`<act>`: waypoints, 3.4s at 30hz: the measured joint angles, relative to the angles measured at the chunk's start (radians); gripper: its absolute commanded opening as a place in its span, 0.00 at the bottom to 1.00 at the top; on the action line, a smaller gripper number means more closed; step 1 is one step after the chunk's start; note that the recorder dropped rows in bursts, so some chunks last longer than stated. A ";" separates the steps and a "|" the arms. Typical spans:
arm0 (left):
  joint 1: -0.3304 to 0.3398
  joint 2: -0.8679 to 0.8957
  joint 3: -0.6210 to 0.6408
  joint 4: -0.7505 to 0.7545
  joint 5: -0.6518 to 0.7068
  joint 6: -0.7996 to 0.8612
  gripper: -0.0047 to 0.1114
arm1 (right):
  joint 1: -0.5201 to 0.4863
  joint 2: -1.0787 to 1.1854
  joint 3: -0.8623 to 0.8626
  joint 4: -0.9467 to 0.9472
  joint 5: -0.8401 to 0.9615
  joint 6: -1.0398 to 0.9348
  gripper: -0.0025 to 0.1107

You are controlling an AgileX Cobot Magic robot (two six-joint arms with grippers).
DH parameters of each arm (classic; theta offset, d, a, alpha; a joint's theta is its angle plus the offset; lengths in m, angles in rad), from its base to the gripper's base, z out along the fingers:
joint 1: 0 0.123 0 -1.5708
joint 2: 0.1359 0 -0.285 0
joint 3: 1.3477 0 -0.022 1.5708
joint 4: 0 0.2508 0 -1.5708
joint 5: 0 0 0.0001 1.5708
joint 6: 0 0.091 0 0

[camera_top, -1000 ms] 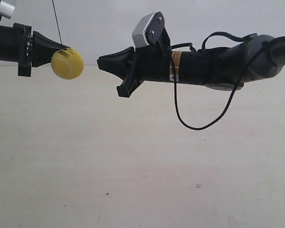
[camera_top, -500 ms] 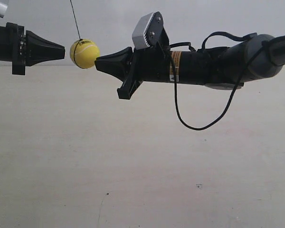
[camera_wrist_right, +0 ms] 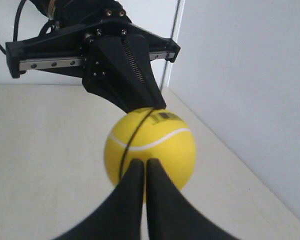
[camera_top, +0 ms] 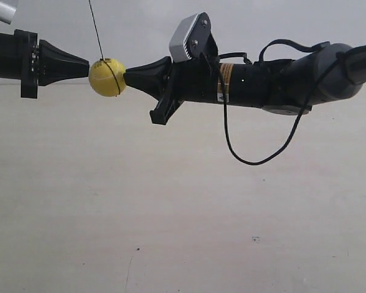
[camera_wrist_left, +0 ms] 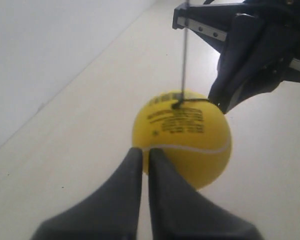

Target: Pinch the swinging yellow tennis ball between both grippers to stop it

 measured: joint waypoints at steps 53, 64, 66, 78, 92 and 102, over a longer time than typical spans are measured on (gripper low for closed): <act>0.000 0.000 0.002 0.000 0.000 -0.049 0.08 | 0.000 0.075 -0.088 0.022 -0.004 0.056 0.02; 0.000 0.000 0.002 0.000 0.000 -0.049 0.08 | 0.000 0.121 -0.142 -0.032 0.003 0.132 0.02; 0.000 0.002 0.002 0.000 0.000 -0.049 0.08 | 0.000 0.128 -0.142 -0.037 0.010 0.133 0.02; 0.000 0.052 0.002 0.000 0.002 -0.051 0.08 | 0.000 0.133 -0.142 -0.050 0.015 0.141 0.02; 0.000 0.052 0.002 0.000 0.002 -0.051 0.08 | 0.000 0.133 -0.142 -0.050 0.015 0.143 0.02; 0.000 0.052 0.002 0.000 0.002 -0.051 0.08 | 0.000 0.133 -0.142 -0.050 0.015 0.143 0.02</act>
